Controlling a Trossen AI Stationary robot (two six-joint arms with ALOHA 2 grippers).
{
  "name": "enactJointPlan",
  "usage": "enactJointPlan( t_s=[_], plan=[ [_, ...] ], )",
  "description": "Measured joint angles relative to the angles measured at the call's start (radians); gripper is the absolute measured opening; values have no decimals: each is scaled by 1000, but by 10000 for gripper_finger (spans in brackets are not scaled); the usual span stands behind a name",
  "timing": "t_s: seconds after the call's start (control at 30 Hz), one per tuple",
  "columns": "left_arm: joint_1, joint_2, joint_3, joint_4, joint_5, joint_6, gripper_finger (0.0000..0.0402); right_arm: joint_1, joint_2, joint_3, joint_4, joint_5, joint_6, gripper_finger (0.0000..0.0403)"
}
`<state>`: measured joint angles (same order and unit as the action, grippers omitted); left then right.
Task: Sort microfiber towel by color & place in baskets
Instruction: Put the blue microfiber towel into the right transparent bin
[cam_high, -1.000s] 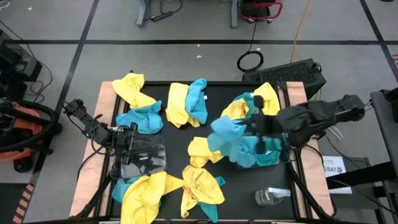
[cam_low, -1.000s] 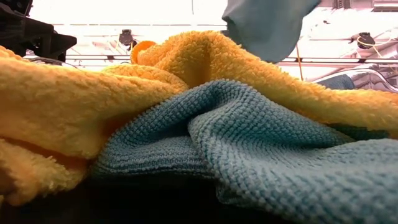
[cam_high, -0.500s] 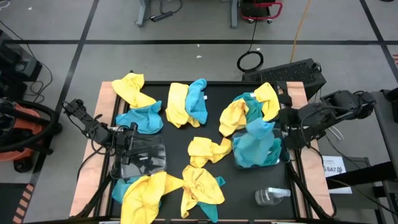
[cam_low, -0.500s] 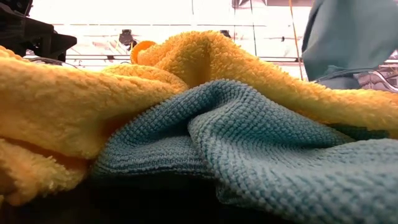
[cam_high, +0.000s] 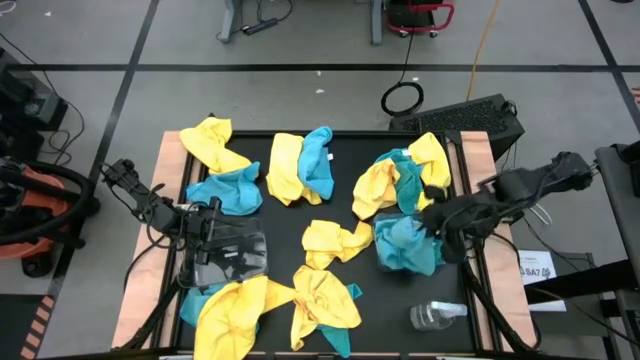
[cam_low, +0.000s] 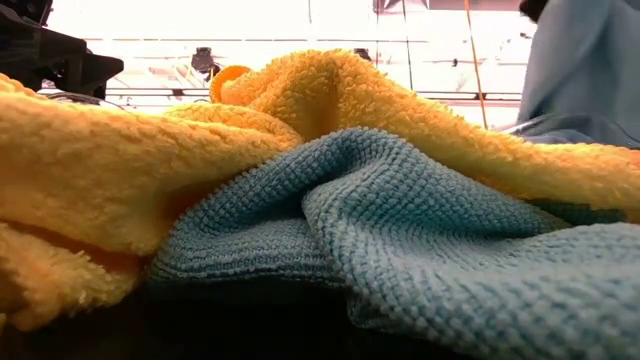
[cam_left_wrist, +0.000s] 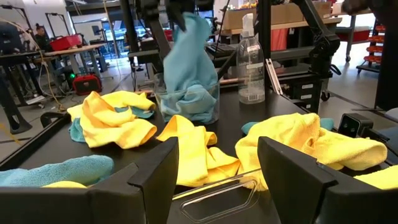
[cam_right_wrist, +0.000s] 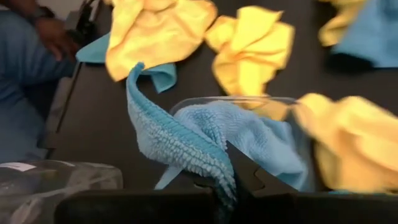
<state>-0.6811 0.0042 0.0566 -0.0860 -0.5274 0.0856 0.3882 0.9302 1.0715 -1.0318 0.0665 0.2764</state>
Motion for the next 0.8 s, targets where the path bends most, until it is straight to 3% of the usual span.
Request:
enactJointPlan(
  t_s=[0.27, 0.8],
  plan=[
    [0, 0, 0, 0, 0, 0, 225, 0, 0, -259, 212, -44, 30, 0],
    [0, 0, 0, 0, 0, 0, 225, -9, 6, -484, 346, 16, 137, 2]
  ],
)
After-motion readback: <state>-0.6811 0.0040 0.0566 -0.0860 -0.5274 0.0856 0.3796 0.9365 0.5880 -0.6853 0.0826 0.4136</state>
